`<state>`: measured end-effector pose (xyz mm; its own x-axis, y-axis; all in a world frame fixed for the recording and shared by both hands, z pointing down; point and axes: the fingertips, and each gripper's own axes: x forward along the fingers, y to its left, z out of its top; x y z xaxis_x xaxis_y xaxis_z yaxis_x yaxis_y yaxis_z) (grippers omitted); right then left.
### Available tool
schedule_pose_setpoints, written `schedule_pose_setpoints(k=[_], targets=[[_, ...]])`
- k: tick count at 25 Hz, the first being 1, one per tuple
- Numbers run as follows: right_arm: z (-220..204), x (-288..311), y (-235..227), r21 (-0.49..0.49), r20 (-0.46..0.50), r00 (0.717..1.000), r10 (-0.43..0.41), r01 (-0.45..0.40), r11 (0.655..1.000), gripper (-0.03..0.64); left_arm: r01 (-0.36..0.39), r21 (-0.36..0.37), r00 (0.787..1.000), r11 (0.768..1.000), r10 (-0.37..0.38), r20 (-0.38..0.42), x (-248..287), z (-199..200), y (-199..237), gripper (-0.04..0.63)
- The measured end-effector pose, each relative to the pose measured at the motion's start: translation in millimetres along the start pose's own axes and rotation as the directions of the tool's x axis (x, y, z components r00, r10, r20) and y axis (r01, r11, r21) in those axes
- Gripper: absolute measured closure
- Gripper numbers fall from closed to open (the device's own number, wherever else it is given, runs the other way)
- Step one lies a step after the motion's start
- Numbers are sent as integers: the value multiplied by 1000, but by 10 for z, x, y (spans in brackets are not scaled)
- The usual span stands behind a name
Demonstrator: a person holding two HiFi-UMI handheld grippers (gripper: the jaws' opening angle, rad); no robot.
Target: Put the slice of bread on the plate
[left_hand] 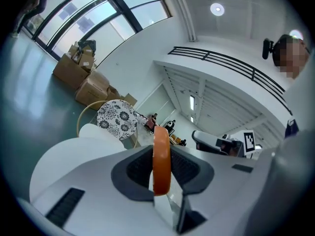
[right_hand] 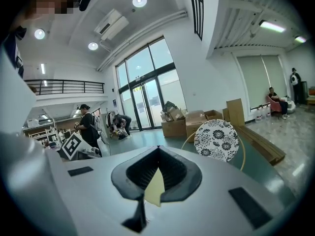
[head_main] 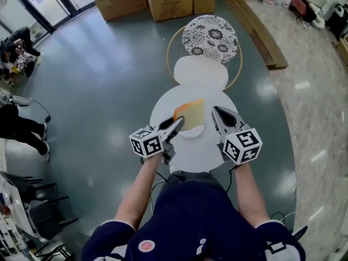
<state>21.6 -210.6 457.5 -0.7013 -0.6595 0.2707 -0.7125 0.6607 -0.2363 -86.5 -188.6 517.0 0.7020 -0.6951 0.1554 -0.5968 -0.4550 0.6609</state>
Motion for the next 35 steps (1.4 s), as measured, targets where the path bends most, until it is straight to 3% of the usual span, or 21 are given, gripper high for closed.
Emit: schedule_pose_setpoints(k=[8, 17, 29, 35], targets=[[-387, 89, -123, 45, -88, 996, -24, 28, 999, 611, -34, -155, 996, 987, 22, -82, 307, -505, 533, 503], [-630, -71, -259, 75, -145, 986, -78, 90, 993, 611, -91, -235, 982, 968, 48, -183, 523, -950, 898, 503], [-673, -230, -442, 73, -159, 979, -123, 136, 988, 611, -190, -268, 963, 945, 125, -240, 520, -1159, 1210, 503], [-699, -233, -437, 76, -166, 979, -120, 134, 988, 611, -251, -241, 945, 938, 184, -269, 469, -1232, 1329, 502]])
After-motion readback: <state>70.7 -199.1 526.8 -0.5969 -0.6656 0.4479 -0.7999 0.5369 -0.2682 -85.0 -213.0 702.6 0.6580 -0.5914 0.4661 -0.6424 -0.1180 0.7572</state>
